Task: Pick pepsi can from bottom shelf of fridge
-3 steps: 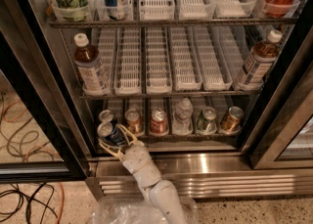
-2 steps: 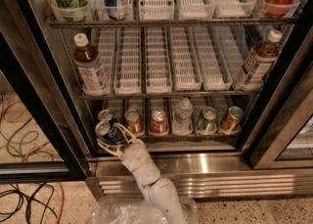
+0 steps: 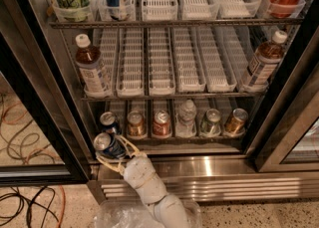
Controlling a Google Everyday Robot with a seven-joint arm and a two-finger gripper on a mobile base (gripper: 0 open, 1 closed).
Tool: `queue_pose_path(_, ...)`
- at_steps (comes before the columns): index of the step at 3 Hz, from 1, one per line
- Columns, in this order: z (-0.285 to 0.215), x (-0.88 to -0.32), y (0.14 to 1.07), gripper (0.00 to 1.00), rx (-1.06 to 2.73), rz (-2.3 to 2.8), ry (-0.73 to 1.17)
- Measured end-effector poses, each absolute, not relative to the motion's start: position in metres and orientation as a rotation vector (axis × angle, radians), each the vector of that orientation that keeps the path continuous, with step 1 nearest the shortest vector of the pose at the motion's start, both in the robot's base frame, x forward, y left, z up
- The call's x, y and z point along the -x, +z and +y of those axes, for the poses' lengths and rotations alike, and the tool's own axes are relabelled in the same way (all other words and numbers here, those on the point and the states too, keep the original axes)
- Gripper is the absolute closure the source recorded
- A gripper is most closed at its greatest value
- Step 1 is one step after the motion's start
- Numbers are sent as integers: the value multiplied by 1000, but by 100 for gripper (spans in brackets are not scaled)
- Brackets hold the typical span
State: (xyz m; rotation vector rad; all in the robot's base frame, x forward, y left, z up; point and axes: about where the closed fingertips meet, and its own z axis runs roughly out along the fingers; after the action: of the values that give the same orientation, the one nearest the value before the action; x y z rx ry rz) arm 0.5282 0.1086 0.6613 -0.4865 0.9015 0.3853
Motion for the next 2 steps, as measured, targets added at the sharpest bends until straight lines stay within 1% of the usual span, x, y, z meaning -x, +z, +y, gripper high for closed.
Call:
queue_pose_path(1, 111, -529, 662, 100, 485, 896, 396)
queue_pose_path(2, 107, -511, 669, 100, 505, 890, 407)
